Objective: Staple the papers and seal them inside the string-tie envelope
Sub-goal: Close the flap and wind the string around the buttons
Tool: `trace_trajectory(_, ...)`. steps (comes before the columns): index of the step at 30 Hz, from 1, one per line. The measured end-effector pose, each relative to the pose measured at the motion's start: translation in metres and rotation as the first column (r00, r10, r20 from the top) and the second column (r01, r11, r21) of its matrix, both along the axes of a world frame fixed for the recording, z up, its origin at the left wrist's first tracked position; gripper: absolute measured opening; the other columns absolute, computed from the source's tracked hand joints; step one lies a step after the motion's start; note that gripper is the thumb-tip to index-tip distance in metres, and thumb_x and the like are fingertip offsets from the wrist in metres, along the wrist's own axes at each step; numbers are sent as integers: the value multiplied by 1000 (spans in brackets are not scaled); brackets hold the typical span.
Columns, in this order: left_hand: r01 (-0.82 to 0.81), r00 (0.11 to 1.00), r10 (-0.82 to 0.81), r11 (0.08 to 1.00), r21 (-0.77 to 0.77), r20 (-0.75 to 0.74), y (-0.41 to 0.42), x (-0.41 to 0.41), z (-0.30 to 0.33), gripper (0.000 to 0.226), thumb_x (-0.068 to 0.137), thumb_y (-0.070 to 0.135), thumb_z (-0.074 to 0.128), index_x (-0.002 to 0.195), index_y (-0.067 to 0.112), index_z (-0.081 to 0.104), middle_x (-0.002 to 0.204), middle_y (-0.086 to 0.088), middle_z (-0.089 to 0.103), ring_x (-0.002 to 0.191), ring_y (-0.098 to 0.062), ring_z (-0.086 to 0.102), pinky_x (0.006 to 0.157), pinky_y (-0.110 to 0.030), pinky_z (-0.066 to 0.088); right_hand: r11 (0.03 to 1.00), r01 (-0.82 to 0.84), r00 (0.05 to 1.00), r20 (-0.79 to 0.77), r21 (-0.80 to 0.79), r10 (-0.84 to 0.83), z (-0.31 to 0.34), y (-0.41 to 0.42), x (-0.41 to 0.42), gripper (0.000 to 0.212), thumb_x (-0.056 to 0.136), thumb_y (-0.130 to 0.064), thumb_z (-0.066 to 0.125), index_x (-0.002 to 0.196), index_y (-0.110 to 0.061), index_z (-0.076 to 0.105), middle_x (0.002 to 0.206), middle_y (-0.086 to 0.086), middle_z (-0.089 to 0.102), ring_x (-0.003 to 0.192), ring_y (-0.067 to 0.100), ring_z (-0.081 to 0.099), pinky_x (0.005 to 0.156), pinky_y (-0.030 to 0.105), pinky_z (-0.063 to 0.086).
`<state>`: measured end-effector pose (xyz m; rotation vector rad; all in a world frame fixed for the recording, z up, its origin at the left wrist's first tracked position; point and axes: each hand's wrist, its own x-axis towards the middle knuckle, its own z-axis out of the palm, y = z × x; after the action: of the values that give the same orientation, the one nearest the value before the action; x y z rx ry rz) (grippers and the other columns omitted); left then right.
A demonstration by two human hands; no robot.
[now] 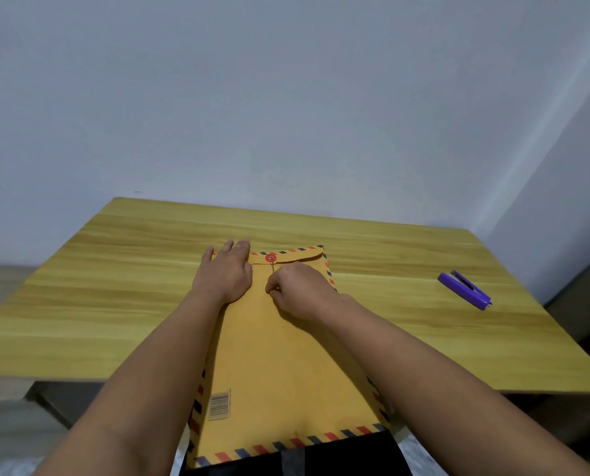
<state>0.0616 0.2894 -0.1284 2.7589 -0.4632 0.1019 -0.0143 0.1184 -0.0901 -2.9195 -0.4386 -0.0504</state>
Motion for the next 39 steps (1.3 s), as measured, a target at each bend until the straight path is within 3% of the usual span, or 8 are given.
trace_trajectory(4, 4, 1000, -4, 1000, -11, -4, 0, 0, 0, 57, 99, 24, 31, 155, 17, 27, 161, 0, 37, 155, -18, 18, 125, -50, 10, 979, -117, 991, 44, -166, 126, 10, 6, 11, 24, 100, -17, 57, 103, -22, 80, 97, 3, 74, 90, 29, 67, 64, 34, 41)
trace_trajectory(7, 10, 1000, -11, 1000, -25, -5, 0, -2, 1, 57, 98, 24, 30, 155, 16, 27, 161, 0, 37, 155, -18, 18, 125, -50, 9, 939, -210, 972, 49, -272, 231, 19, 7, 22, 25, 100, -20, 53, 100, -20, 78, 91, 5, 69, 84, 32, 64, 62, 35, 33)
trace_trajectory(12, 18, 1000, -17, 999, -30, 10, 1, 0, -2, 59, 99, 25, 30, 157, 17, 23, 163, 1, 33, 155, -17, 16, 126, -51, 8, 883, -264, 961, -28, -389, 275, 32, 4, 51, 19, 94, -16, 62, 99, -25, 78, 86, -5, 53, 82, 23, 53, 53, 30, 24)
trace_trajectory(17, 15, 1000, -14, 1000, -24, 26, 0, 1, -3, 59, 100, 27, 30, 158, 19, 21, 163, 3, 33, 156, -16, 14, 126, -50, 6, 920, -244, 962, 43, -306, 270, 30, -5, 80, 19, 99, -21, 61, 108, -20, 78, 102, 0, 70, 99, 24, 66, 66, 32, 35)
trace_trajectory(26, 12, 999, -11, 999, -35, 34, 1, 2, -4, 58, 100, 27, 30, 157, 22, 22, 162, 5, 34, 156, -15, 14, 126, -50, 5, 929, -233, 961, 80, -289, 266, 25, 0, 112, 25, 106, -31, 57, 116, -16, 74, 107, 1, 67, 99, 22, 65, 69, 33, 39)
trace_trajectory(32, 13, 999, -11, 999, -38, 34, 0, 3, -4, 58, 100, 26, 30, 157, 23, 23, 163, 6, 32, 156, -15, 14, 126, -50, 5, 955, -154, 982, 64, -253, 175, 22, -6, 114, 23, 104, -31, 58, 112, -17, 76, 106, 1, 72, 99, 24, 67, 78, 40, 57)
trace_trajectory(39, 9, 999, -7, 1000, -30, 37, 0, 1, -3, 59, 100, 27, 30, 158, 25, 23, 165, 8, 28, 156, -14, 13, 126, -50, 5, 985, -42, 996, 71, -168, 55, 17, -20, 109, 17, 100, -29, 62, 102, -19, 76, 101, 0, 74, 97, 21, 66, 74, 34, 51)
